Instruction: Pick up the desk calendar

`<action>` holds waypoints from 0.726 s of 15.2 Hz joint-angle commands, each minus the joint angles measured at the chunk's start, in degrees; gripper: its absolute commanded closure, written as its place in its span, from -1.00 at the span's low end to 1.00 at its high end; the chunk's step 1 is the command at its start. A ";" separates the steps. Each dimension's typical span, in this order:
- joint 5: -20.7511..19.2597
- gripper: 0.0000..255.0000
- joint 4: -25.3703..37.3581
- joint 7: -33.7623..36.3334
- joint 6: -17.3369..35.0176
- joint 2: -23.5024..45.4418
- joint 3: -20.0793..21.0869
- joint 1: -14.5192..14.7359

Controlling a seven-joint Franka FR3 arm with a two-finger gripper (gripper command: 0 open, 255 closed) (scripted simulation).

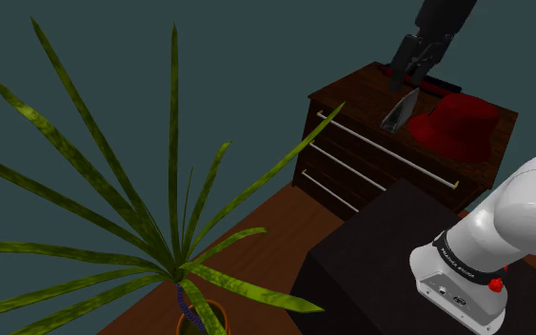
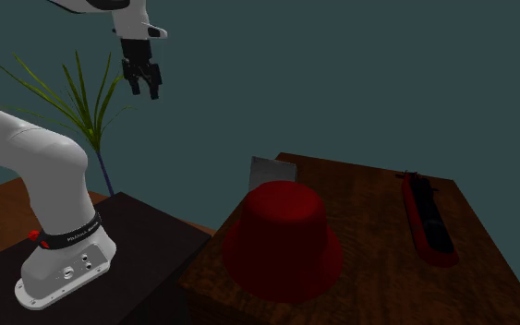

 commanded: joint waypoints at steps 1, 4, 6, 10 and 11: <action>0.00 -1.00 0.00 0.00 0.00 0.00 0.00 0.00; -0.45 -1.00 -0.24 4.35 5.24 4.14 -0.27 -3.10; -0.81 -1.00 -0.22 7.26 8.57 6.92 -0.55 -5.13; -1.61 -1.00 0.17 13.09 14.82 12.42 -1.29 -9.11; -1.82 -1.00 0.32 14.54 16.30 13.77 -1.50 -10.10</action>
